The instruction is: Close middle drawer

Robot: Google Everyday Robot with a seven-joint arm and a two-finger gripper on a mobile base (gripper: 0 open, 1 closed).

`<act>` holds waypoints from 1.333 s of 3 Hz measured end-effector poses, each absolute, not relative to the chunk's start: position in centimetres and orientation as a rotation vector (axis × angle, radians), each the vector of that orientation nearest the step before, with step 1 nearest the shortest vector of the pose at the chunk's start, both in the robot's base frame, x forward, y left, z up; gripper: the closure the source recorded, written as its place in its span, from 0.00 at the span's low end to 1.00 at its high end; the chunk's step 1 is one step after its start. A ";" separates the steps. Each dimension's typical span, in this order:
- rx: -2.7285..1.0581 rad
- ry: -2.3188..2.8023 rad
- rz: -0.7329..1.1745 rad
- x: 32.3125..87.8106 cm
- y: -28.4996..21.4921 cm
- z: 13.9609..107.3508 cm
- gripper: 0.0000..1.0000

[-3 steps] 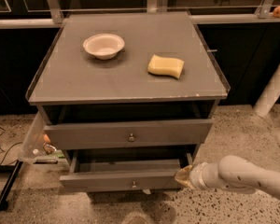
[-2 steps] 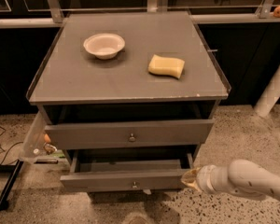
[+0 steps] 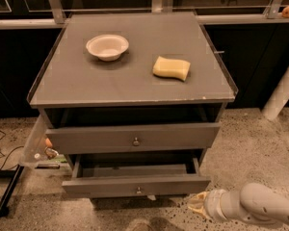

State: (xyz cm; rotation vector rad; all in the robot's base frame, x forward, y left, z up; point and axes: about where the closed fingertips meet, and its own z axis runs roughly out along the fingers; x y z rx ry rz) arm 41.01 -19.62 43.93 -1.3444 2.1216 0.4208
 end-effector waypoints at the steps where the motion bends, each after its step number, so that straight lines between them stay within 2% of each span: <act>1: -1.371 2.157 0.495 42.1 -17.8 40.4 1.00; 3: -1.406 2.120 0.469 47.9 -15.9 40.7 1.00; 4: -1.407 2.119 0.468 48.0 -15.9 40.8 0.90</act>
Offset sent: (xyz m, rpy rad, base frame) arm 0.0714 0.0384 -0.0689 0.0158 0.1072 0.0465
